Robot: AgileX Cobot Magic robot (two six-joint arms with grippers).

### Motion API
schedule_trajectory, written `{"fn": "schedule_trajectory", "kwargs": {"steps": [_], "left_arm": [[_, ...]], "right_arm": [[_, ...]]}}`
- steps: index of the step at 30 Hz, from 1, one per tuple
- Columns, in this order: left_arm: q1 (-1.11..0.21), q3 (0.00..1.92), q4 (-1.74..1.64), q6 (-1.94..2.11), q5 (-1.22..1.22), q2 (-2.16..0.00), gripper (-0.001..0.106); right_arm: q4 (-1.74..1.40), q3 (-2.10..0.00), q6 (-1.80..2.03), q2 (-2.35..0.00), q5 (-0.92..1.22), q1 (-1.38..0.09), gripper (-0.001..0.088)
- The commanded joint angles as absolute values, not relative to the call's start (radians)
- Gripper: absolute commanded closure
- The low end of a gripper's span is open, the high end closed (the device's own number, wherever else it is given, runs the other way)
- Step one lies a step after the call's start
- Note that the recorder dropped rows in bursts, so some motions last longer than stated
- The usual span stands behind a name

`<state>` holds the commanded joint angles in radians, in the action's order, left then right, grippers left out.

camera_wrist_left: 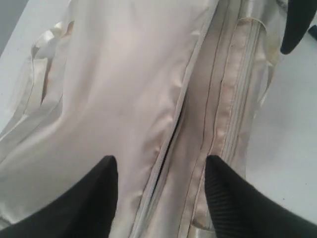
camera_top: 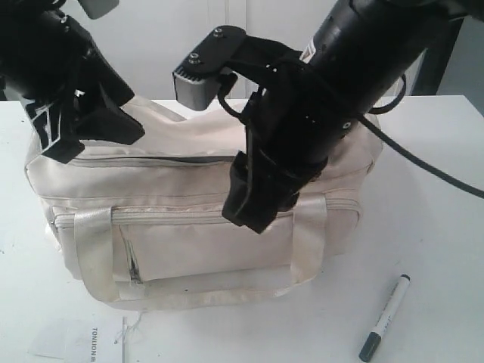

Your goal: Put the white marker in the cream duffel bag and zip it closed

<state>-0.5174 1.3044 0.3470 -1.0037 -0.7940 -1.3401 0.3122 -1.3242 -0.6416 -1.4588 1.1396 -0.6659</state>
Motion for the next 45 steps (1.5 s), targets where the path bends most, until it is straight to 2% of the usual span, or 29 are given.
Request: {"fn": "schedule_trajectory", "kwargs": {"steps": [3, 5, 12, 23, 26, 28, 32, 33, 40, 45], "left_arm": [[-0.550, 1.304, 0.347, -1.090, -0.677, -1.386, 0.039], [-0.550, 1.304, 0.351, -1.086, -0.636, -1.408, 0.037], [-0.550, 1.304, 0.361, -1.067, -0.606, -1.505, 0.037], [-0.550, 1.304, 0.358, -1.043, -0.498, -1.571, 0.039], [-0.550, 1.304, 0.359, -1.043, -0.485, -1.572, 0.050], [-0.550, 1.304, 0.358, -1.047, -0.485, -1.572, 0.064], [-0.550, 1.304, 0.323, -1.047, -0.495, -1.572, 0.102], [-0.550, 1.304, 0.321, -1.047, -0.497, -1.572, 0.105], [-0.550, 1.304, 0.321, -1.041, -0.501, -1.566, 0.105], [-0.550, 1.304, 0.321, -0.997, -0.501, -1.552, 0.105]], "right_arm": [[0.308, -1.226, -0.623, -1.390, 1.106, -0.637, 0.0482], [0.310, -1.161, -0.623, -1.346, 1.071, -0.621, 0.0482], [0.318, -1.032, -0.623, -1.291, 0.895, -0.619, 0.0482], [0.364, -0.963, -0.625, -1.291, 0.861, -0.619, 0.0482], [0.377, -0.952, -0.625, -1.291, 0.848, -0.619, 0.0482], [0.382, -0.946, -0.625, -1.291, 0.842, -0.619, 0.0482], [0.397, -0.938, -0.625, -1.291, 0.818, -0.619, 0.0482], [0.401, -0.938, -0.625, -1.291, 0.813, -0.619, 0.0482], [0.452, -0.938, -0.625, -1.291, 0.777, -0.619, 0.0482], [0.579, -0.938, -0.700, -1.291, 0.651, -0.619, 0.0461]]}}
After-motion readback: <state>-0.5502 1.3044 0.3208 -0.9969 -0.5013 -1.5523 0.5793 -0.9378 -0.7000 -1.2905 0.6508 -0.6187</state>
